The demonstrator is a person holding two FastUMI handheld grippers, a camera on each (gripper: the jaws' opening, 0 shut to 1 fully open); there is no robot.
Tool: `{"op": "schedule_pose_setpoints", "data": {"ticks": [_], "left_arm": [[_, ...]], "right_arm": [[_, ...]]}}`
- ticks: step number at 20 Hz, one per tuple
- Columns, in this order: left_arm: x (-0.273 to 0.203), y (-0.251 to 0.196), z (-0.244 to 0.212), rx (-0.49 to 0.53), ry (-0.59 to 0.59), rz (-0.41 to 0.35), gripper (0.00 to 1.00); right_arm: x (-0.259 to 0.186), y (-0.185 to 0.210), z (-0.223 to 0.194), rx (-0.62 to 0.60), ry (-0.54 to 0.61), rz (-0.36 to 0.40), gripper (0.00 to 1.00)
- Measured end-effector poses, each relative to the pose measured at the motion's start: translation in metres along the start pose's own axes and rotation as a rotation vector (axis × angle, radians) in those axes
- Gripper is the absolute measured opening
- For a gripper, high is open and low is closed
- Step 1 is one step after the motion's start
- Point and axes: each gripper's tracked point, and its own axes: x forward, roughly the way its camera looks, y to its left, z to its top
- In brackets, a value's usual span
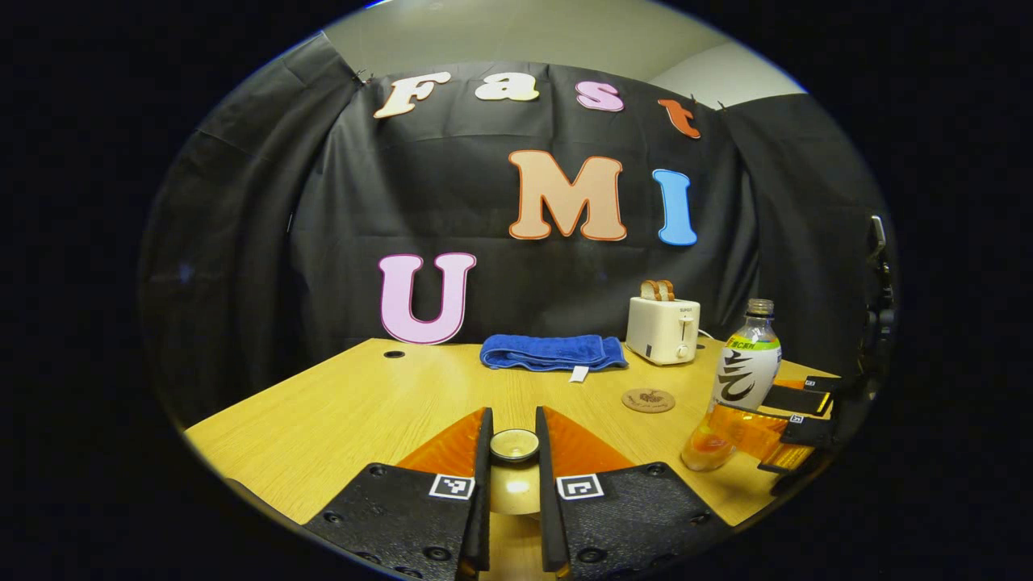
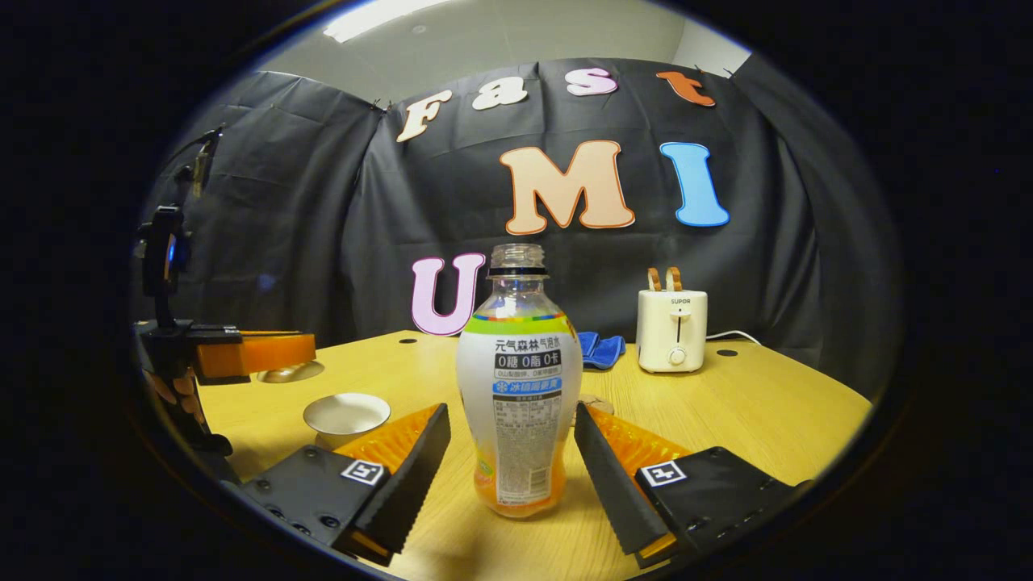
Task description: Open the teacup lid with one hand, grasp the water bottle and pour water into the teacup with the other hand; after pouring, place the water bottle on the coaster and then close the teacup lid.
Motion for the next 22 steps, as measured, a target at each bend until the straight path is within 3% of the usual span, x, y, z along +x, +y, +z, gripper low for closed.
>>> {"op": "schedule_pose_setpoints", "data": {"ticks": [2, 6, 12, 22], "left_arm": [[-0.001, 0.007, 0.0, -0.007, -0.004, 0.008, 0.22], [-0.004, 0.02, -0.002, -0.024, -0.002, 0.032, 0.22], [-0.011, 0.041, -0.002, -0.04, 0.004, 0.065, 0.22], [-0.024, 0.065, -0.002, -0.054, -0.004, 0.092, 0.22]], "right_arm": [[0.004, 0.0, -0.004, -0.002, 0.025, -0.001, 0.93], [0.004, 0.006, -0.003, -0.033, 0.032, 0.013, 0.7], [0.004, 0.017, 0.002, -0.193, 0.037, 0.032, 0.7], [0.013, 0.017, 0.007, -0.714, 0.015, -0.018, 0.72]]}}
